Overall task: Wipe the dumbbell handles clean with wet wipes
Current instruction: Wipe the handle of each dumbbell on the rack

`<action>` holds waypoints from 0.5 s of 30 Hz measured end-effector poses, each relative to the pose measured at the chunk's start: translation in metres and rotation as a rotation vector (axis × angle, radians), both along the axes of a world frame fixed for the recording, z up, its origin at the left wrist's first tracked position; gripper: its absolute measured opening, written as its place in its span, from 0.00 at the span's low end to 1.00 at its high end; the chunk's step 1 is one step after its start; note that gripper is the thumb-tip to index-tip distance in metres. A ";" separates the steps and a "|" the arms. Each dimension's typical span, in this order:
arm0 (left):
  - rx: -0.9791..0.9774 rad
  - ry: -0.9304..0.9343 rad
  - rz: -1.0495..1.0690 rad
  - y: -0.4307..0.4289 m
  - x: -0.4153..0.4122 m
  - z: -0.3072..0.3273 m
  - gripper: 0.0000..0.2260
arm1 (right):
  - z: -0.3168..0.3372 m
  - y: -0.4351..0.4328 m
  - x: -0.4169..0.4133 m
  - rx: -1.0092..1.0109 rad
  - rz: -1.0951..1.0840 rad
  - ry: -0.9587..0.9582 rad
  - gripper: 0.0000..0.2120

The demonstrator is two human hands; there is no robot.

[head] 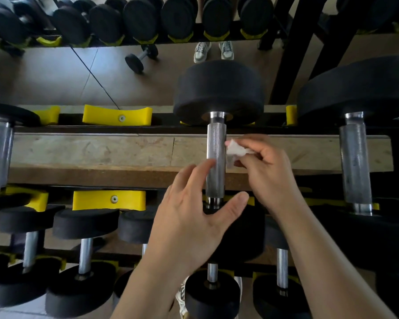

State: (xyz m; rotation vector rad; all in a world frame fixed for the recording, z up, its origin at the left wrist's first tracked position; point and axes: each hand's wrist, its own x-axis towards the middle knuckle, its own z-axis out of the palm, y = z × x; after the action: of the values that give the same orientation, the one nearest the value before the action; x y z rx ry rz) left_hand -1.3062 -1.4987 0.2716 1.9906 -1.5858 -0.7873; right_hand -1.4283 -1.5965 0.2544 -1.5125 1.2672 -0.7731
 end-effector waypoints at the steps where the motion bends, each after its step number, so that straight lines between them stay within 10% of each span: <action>1: -0.012 -0.037 -0.001 -0.003 -0.002 -0.001 0.34 | 0.001 0.001 -0.001 0.035 0.019 -0.050 0.11; 15: -0.030 -0.093 0.079 -0.009 -0.007 0.000 0.32 | 0.006 0.007 0.003 -0.012 0.104 0.076 0.06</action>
State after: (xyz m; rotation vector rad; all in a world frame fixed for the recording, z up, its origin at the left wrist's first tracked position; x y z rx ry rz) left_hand -1.3128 -1.5075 0.2711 2.0815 -1.5498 -0.6451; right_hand -1.4257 -1.5895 0.2600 -1.6176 1.2313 -0.6619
